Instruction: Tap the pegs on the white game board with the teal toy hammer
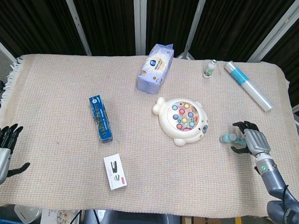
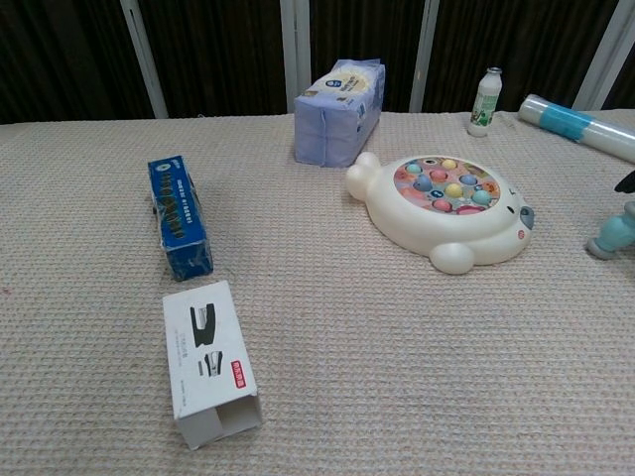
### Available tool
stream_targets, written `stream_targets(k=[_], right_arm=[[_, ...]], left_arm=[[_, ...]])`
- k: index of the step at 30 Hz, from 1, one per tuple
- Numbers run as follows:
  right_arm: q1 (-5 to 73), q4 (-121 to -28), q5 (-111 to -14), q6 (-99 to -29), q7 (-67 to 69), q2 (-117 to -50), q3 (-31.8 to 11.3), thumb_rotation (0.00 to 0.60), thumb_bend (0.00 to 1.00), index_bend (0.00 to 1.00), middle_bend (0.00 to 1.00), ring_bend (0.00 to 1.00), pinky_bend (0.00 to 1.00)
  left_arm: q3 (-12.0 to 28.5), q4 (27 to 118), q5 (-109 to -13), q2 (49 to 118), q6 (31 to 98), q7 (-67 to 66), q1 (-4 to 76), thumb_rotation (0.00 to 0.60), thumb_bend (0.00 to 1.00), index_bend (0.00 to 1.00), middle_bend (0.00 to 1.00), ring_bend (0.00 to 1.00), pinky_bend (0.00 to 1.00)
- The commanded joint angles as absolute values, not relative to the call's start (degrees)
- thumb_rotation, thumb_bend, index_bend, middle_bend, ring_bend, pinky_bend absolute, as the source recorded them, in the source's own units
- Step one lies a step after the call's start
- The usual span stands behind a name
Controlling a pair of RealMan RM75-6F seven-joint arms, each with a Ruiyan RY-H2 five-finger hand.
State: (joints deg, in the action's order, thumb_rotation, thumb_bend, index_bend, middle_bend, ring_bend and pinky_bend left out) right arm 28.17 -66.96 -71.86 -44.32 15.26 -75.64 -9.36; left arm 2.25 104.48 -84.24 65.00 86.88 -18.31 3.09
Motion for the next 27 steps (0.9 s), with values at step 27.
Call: stream_targets(k=[27], right_arm=[[28.8, -57.7, -74.4, -44.8, 20.8, -81.5, -7.5, 0.600, 0.50, 0.44, 0.39, 0.18, 0.00]], left_arm=[[2.1, 104.7, -83.6, 65.1, 86.8, -18.9, 3.1, 0.600, 0.13, 0.00, 0.00, 0.00, 0.00]])
